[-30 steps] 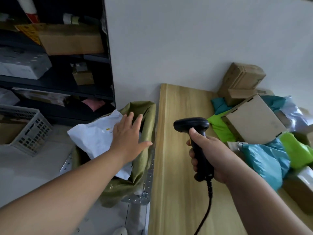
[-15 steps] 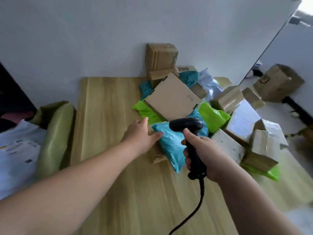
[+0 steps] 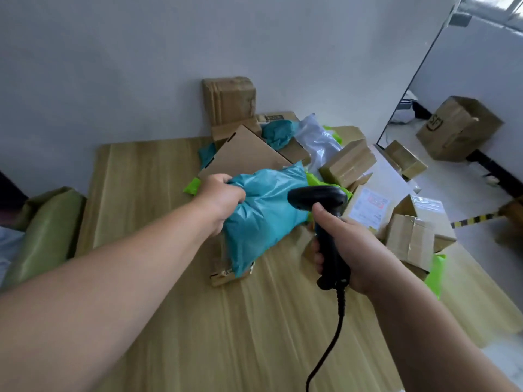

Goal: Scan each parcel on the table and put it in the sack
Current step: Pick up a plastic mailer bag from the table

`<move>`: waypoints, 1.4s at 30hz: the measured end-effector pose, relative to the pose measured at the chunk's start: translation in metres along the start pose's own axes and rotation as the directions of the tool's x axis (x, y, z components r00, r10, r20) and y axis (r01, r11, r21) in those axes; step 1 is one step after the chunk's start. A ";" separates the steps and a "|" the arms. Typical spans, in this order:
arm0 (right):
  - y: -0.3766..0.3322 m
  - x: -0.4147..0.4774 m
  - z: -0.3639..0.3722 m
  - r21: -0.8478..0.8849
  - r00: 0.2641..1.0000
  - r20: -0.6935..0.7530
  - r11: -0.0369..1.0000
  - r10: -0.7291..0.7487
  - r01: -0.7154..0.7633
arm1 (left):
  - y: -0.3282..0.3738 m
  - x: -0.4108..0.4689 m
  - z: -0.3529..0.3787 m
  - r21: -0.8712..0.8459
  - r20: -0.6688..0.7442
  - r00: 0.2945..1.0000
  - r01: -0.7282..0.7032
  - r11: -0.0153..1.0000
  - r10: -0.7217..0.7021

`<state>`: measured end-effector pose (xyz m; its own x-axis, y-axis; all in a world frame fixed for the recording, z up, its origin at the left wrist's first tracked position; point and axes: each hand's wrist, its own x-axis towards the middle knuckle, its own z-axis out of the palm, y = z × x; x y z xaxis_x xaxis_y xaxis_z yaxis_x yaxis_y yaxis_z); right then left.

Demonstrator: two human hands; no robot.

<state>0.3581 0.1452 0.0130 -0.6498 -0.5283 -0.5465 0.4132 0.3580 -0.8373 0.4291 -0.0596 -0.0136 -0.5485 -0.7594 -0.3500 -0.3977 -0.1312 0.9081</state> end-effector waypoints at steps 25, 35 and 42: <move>-0.011 -0.005 0.031 -0.013 0.991 0.129 0.999 -0.040 0.043 | -0.057 -0.027 -0.046 0.714 0.144 0.892 -0.393 0.579 0.427; 0.009 0.010 0.034 -0.052 0.992 0.119 0.998 0.046 -0.040 | -0.074 0.024 -0.058 0.293 0.063 0.939 0.307 0.906 -0.338; -0.002 0.000 0.048 -0.071 0.989 0.147 0.997 0.020 -0.010 | -0.049 0.017 -0.067 -0.101 0.172 0.944 0.300 0.949 -0.281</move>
<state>0.3879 0.1072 0.0142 -0.5408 -0.6281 -0.5596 0.3734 0.4168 -0.8287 0.4886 -0.1088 -0.0487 -0.5327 -0.5709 -0.6248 -0.4679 -0.4165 0.7795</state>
